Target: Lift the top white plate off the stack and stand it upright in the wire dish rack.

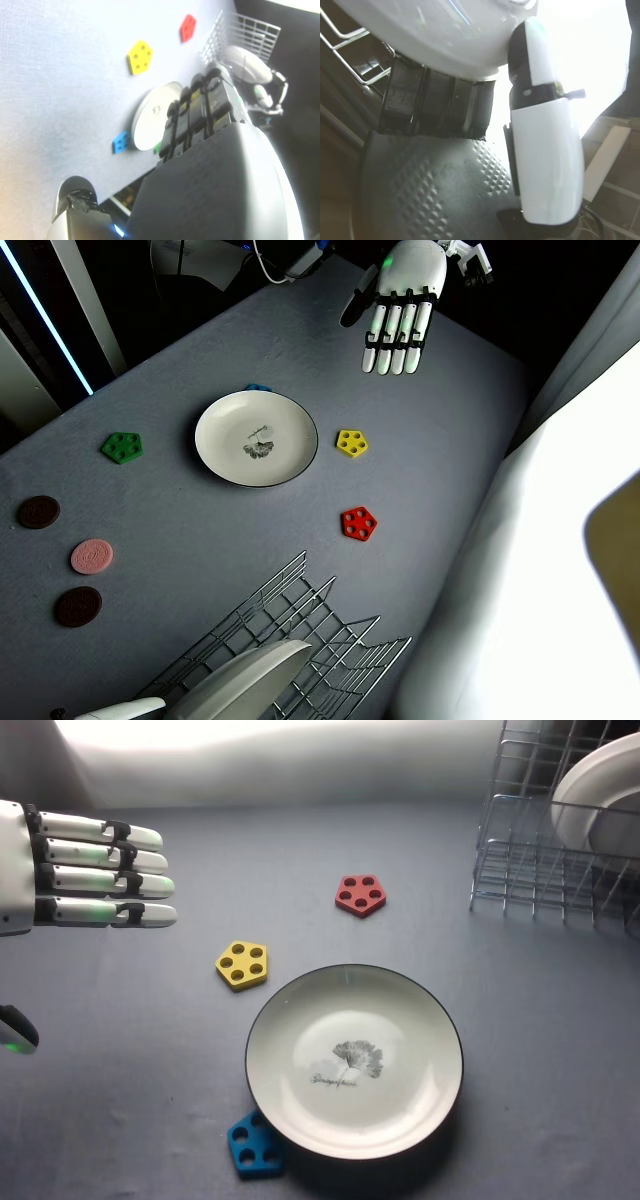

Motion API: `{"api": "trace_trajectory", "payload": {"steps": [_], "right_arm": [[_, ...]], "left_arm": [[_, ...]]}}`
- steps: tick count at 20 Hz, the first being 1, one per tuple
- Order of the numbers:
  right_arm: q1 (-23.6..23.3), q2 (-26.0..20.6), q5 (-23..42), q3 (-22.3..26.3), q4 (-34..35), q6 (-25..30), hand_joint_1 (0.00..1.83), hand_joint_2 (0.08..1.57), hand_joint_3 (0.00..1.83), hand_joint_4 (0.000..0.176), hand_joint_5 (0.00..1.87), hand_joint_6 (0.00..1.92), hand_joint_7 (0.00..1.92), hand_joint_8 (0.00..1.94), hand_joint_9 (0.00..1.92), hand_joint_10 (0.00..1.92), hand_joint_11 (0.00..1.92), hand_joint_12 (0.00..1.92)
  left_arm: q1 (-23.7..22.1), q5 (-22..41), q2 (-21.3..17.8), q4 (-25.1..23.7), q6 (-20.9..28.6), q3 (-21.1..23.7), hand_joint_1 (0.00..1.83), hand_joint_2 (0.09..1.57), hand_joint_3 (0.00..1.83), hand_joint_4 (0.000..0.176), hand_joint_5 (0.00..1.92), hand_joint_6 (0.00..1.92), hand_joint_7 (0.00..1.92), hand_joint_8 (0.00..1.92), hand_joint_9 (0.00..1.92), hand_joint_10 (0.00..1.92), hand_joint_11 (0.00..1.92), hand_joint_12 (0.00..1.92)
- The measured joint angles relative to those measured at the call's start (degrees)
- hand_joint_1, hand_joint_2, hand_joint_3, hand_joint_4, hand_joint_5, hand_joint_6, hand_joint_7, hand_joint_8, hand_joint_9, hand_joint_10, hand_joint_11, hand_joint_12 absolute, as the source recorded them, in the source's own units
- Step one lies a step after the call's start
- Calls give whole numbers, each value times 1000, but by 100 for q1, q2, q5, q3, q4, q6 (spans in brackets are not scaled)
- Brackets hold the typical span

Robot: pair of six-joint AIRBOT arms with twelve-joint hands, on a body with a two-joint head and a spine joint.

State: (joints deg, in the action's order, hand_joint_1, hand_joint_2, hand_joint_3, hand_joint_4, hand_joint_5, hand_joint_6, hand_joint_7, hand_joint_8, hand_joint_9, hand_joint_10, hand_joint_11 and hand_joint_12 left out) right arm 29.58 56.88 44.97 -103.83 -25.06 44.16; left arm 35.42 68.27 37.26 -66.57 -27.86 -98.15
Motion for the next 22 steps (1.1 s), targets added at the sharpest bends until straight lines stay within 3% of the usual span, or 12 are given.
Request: {"api": "trace_trajectory", "payload": {"steps": [13, 22], "right_arm": [[0, -57, 184, 138, -9, -321, 1004, 943, 0, 0, 633, 2, 635, 0, 697, 0, 811, 0], [-22, -61, 286, 92, -31, -826, 990, 937, 0, 0, 693, 10, 724, 18, 741, 10, 807, 5]], "left_arm": [[0, 46, -2, -46, 0, 0, 119, 873, 1, 0, 34, 0, 46, 0, 53, 0, 69, 3], [0, 37, -4, -46, 0, 0, 142, 870, 0, 0, 54, 4, 58, 2, 64, 3, 84, 9]]}}
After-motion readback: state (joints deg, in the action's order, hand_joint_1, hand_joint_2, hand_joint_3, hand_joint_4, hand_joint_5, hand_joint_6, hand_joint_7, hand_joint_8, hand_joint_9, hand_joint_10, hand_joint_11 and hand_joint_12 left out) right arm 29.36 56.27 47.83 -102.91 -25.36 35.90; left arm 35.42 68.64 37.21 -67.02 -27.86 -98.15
